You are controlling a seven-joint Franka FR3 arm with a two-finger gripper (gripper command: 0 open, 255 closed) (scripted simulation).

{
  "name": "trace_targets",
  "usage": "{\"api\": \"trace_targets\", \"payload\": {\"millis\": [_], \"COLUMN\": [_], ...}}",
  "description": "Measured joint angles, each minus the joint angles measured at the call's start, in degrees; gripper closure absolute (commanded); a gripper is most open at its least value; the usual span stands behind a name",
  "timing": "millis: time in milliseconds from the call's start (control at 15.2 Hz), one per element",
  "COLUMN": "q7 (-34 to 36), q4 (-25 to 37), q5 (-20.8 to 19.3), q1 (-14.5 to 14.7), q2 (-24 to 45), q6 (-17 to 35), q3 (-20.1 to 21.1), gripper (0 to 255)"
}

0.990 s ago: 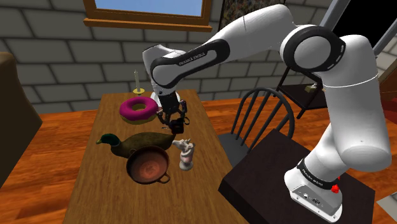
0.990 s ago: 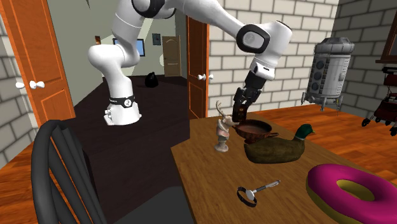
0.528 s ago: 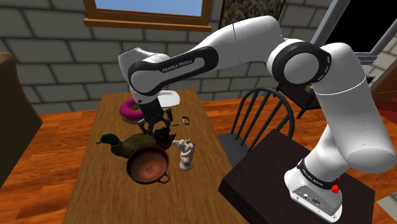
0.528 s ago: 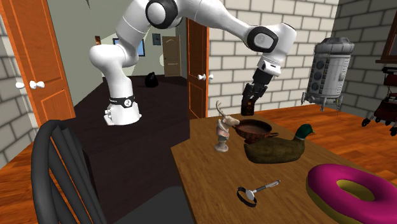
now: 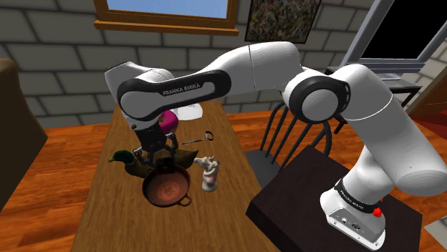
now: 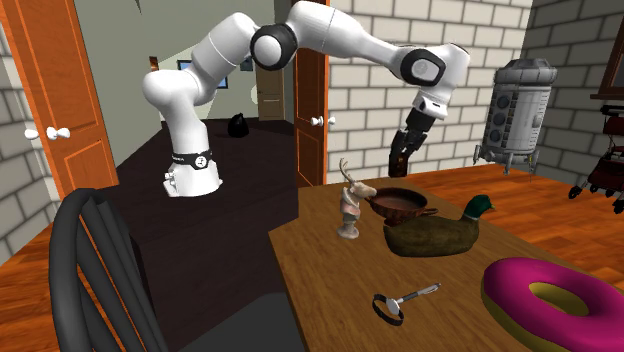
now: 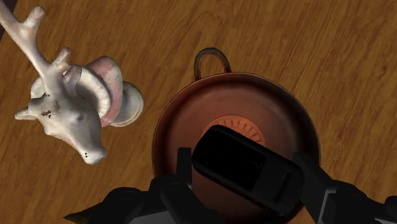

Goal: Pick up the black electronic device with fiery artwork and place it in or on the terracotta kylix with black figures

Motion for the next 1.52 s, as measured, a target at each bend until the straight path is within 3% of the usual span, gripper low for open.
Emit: {"api": "trace_targets", "payload": {"millis": [858, 1254, 1320, 1518], "q7": [-0.51, -0.5, -0.5, -0.5], "q4": [-2.42, -1.78, -1.78, -1.77], "q5": [-0.53, -0.58, -0.59, -0.58], "q1": [0.04, 0.21, 0.21, 0.22], "q2": [4.2, 5.0, 5.01, 5.01], "q6": [6.52, 6.73, 6.73, 6.74], "q3": [-0.53, -0.59, -0.59, -0.58], "gripper": [255, 255, 0, 0]}}
